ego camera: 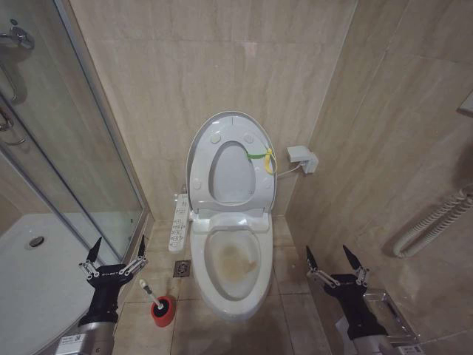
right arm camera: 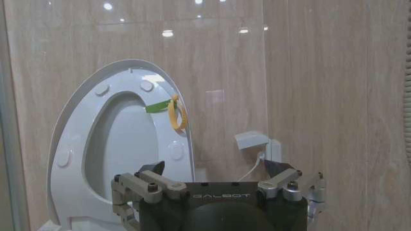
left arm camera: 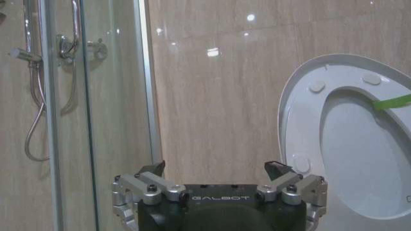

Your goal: Open the toilet lid, clean the toilet bowl with a toilet brush, close the toilet lid, and flush.

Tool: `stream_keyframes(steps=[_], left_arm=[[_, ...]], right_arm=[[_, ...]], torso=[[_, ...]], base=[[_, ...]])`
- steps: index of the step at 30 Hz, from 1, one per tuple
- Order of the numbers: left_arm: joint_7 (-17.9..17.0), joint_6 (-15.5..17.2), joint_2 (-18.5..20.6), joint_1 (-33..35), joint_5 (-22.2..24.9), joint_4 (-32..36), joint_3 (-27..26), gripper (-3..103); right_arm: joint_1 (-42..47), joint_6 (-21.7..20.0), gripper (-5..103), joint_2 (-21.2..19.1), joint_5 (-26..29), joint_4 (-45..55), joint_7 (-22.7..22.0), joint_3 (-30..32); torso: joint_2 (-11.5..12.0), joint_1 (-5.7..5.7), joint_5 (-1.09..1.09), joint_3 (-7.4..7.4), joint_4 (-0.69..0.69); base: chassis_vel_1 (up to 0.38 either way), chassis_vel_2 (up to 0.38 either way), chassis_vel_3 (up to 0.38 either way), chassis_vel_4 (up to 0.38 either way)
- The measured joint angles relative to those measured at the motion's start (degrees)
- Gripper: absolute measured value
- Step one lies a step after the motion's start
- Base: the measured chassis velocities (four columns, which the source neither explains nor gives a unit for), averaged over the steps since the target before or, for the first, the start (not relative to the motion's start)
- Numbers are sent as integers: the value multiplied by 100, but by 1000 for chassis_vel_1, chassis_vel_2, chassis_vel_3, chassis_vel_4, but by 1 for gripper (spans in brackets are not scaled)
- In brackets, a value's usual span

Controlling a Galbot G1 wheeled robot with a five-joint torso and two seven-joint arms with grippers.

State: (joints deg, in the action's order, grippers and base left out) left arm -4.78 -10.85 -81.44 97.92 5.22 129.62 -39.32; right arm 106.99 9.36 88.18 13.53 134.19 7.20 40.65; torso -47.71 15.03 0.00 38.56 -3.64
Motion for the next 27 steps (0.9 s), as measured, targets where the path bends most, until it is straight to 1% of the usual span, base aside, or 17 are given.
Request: stream_keyframes(steps=[27], left_arm=[[0, 0, 0, 0, 0, 0, 0, 100]], right_arm=[[-2, -9, 100, -2, 4, 0, 5, 5]], torso=[[0, 0, 0, 0, 0]], base=[[0, 0, 0, 0]])
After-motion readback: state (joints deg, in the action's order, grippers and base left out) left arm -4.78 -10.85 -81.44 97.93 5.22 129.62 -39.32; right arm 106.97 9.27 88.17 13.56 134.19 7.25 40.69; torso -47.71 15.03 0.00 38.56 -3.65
